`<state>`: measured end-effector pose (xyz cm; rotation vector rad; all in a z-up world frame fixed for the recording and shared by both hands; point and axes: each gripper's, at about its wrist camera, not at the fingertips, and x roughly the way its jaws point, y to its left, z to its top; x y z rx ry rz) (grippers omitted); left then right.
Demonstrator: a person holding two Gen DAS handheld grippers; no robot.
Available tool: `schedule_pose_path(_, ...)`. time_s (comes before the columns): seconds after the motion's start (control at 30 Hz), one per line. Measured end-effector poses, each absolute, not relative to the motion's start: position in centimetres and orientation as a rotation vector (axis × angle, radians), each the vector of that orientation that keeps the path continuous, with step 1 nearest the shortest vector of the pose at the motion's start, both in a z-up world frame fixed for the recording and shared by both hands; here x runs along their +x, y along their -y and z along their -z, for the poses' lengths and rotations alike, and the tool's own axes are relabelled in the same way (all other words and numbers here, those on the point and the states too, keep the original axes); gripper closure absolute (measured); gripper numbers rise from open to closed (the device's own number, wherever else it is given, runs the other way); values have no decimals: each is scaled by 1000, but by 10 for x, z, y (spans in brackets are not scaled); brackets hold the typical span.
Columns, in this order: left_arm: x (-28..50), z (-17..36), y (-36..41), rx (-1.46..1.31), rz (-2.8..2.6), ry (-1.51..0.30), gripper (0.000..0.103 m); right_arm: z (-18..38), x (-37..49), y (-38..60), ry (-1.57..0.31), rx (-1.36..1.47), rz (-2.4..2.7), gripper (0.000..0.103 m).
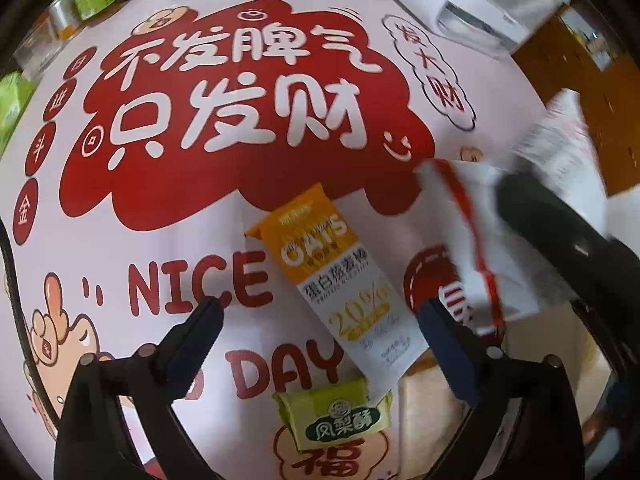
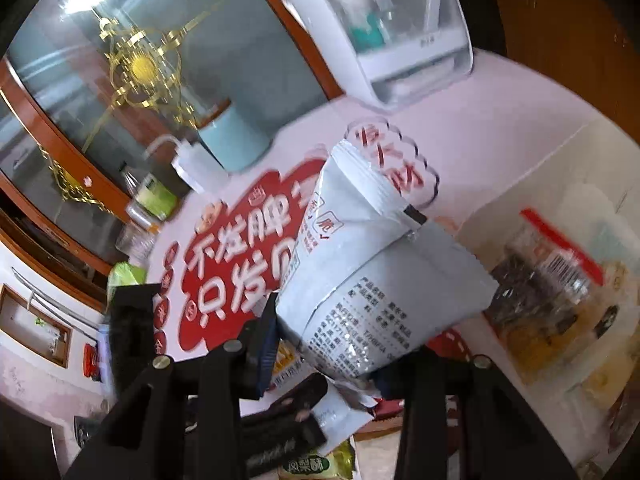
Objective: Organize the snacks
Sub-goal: 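Grasp the white OATS bar with the left tool while the right tool grasps the white chip bag, then carry both packs into the white tray and open both tools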
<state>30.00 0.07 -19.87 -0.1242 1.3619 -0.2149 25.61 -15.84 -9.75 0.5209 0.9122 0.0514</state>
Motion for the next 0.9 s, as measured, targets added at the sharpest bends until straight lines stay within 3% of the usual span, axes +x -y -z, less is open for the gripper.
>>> schedule_pose_path(0.27,316,213,4,-165,61,-1390,6,80,240,172,-866,523,-68,65)
schedule_pose_path(0.5,311,215,17,-78,-23,-1373,48,78,221,193,-862,547,-54,65)
schedule_pose_path(0.73,295,196,26,-61,23,-1332,64,73,195,218,-852,567,-37,65)
schedule_pose_path(0.9,273,158,42,-27,82,-1267,65,58,167,242,-825,565,-29,65)
